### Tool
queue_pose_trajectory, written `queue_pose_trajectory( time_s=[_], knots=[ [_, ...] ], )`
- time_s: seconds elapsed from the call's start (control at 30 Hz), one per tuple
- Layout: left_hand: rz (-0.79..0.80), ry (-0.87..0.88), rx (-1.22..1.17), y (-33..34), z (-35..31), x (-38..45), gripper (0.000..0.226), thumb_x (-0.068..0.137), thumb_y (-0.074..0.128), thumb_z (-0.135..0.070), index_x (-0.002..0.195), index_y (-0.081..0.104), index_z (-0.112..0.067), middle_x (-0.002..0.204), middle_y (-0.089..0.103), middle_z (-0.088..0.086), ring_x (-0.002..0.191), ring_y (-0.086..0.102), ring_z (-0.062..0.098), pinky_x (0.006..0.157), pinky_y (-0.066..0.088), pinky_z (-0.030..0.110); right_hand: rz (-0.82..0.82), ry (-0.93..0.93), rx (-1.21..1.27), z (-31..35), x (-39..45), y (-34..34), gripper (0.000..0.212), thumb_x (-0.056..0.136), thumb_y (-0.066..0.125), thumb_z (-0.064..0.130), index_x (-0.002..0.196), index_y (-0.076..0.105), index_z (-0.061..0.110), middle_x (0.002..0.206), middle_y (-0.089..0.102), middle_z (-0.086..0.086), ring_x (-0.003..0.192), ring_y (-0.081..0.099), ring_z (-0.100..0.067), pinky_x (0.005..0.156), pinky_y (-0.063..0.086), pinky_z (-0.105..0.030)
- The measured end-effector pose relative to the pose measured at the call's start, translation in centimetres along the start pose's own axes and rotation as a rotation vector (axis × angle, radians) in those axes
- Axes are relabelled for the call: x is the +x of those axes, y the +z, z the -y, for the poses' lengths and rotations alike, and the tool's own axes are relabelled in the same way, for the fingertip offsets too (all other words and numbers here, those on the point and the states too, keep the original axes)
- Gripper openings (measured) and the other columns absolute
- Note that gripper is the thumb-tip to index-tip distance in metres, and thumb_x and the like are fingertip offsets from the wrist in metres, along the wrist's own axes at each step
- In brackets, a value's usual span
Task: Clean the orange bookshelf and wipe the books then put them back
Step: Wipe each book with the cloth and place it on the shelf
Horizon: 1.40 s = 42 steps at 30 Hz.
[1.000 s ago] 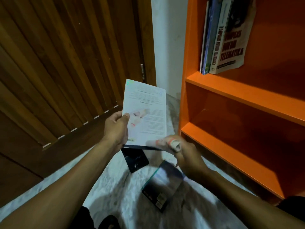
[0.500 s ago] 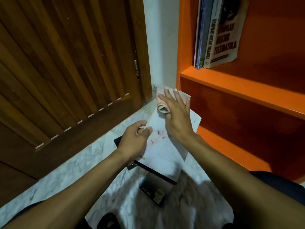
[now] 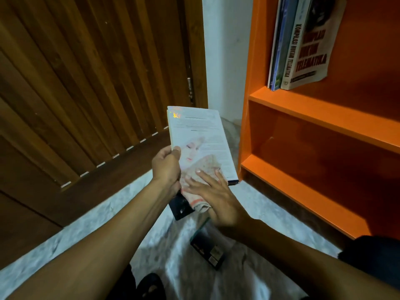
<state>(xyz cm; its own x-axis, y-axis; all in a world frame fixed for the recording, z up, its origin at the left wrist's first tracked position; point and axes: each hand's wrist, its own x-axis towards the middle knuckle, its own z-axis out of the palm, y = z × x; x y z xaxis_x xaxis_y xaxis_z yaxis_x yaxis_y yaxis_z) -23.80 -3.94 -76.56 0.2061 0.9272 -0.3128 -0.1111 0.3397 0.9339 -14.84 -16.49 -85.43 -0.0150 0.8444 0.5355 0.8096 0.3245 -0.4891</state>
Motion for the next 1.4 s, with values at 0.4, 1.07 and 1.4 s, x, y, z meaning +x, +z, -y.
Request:
queue_pose_trajectory(
  time_s=[0.4,1.07,1.4],
  knots=[
    [0.009,-0.014,-0.132,-2.6,-3.5,1.5,0.024,0.100,0.056,-0.017,0.122,0.065,-0.015,0.111,0.075,0.006,0.090,0.075,0.033,0.084,0.056,0.061,-0.164,0.757,0.409,-1.4,-1.5,-5.2,0.018,0.100,0.047,0.031,0.105,0.062,0.023,0.103,0.070,0.006,0.092,0.067,-0.007,0.075,0.054,-0.027],
    [0.297,0.569,0.610,1.4,-0.7,-3.3,0.061,0.098,0.056,-0.037,0.151,0.026,-0.039,0.144,0.030,-0.020,0.132,0.037,0.003,0.095,0.044,0.021,-0.410,0.834,0.679,0.9,1.6,-7.0,0.029,0.093,0.066,0.016,0.120,0.057,0.020,0.112,0.070,-0.001,0.095,0.070,-0.013,0.063,0.056,-0.021],
    [0.040,0.269,0.228,2.4,1.0,-3.4,0.082,0.094,0.062,-0.009,0.154,0.012,-0.034,0.134,0.054,0.004,0.097,0.064,0.017,0.084,0.059,0.039,-0.130,0.309,-0.261,3.2,0.4,-4.2,0.061,0.081,0.072,0.018,0.138,0.050,0.020,0.120,0.069,0.001,0.105,0.067,-0.015,0.085,0.049,-0.027]
  ],
)
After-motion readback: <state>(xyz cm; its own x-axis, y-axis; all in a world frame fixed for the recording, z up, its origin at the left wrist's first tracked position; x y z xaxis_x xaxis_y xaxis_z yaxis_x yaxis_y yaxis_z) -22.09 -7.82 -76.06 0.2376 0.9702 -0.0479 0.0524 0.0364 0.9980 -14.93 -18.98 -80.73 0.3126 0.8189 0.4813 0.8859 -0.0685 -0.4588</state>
